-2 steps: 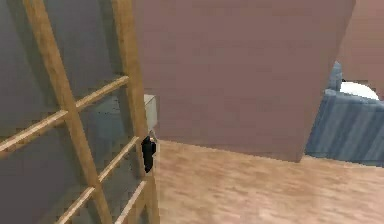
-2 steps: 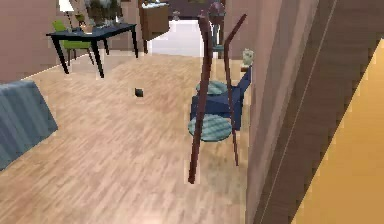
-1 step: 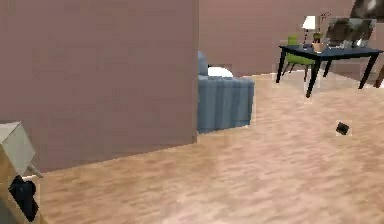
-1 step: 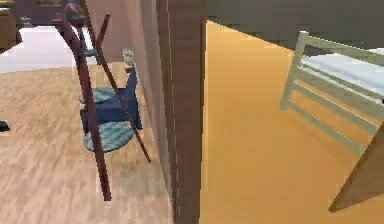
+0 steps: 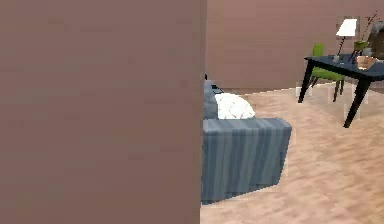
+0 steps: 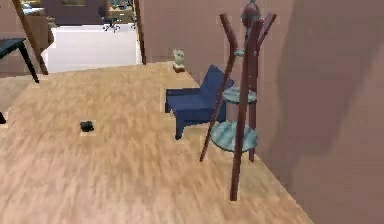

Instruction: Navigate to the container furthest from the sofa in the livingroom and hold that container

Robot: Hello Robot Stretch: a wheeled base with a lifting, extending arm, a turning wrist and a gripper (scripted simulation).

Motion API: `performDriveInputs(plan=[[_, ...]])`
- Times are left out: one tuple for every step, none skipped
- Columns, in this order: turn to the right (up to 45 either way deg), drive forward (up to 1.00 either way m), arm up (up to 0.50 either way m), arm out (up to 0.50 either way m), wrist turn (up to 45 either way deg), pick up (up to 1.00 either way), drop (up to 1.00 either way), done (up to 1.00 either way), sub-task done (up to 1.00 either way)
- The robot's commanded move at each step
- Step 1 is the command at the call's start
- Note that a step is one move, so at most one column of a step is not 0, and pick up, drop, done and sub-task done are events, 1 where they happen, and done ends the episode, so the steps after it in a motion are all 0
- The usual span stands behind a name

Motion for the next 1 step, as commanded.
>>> performDriveInputs(plan=[[0.0,0.45,0.0,0.0,0.0,0.0,0.0,0.0,0.0]])
